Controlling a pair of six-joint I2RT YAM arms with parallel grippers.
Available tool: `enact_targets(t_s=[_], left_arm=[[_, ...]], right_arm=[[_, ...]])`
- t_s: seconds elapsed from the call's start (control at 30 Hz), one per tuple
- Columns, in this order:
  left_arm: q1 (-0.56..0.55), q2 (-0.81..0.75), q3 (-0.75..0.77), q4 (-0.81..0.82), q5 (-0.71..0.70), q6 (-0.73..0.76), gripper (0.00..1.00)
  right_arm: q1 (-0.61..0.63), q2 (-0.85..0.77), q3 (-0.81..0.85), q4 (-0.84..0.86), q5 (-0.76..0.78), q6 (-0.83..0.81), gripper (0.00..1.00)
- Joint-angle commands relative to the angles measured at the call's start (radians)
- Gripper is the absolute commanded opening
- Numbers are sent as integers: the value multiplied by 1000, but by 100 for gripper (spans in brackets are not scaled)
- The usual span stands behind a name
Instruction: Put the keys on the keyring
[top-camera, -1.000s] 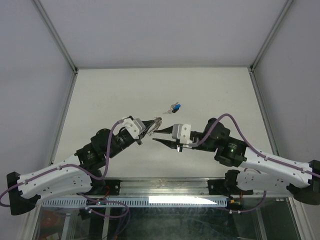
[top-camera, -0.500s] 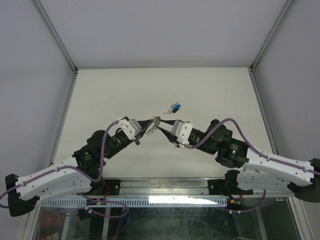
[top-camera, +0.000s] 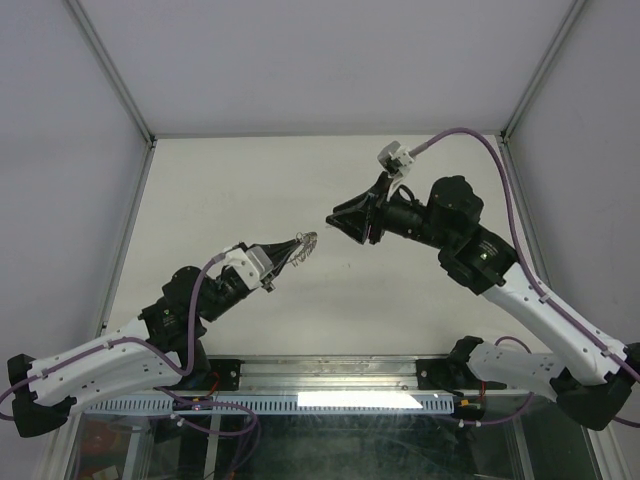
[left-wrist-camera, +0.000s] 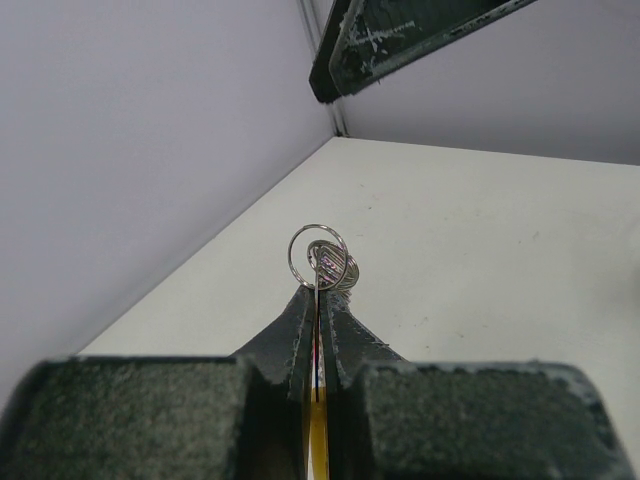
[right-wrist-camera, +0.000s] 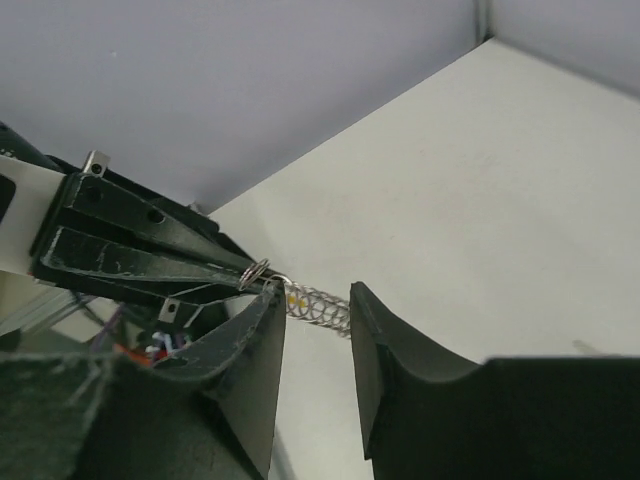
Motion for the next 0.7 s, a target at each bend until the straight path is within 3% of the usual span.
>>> enact_targets(t_s=[0.0, 0.17, 0.43, 0.67], left_arm=[[2, -2, 12, 70, -5, 7, 0], [2, 15, 18, 76, -37, 4, 0], [3, 31, 22, 82, -54, 0, 0], [2, 30, 29, 77, -53, -3, 0]], right_arm=[[-1, 24, 72, -25, -117, 227, 34], [36, 32, 77, -54, -38, 332, 30], [187, 43, 87, -99, 228, 426, 32], [217, 77, 77, -100, 285, 496, 36]])
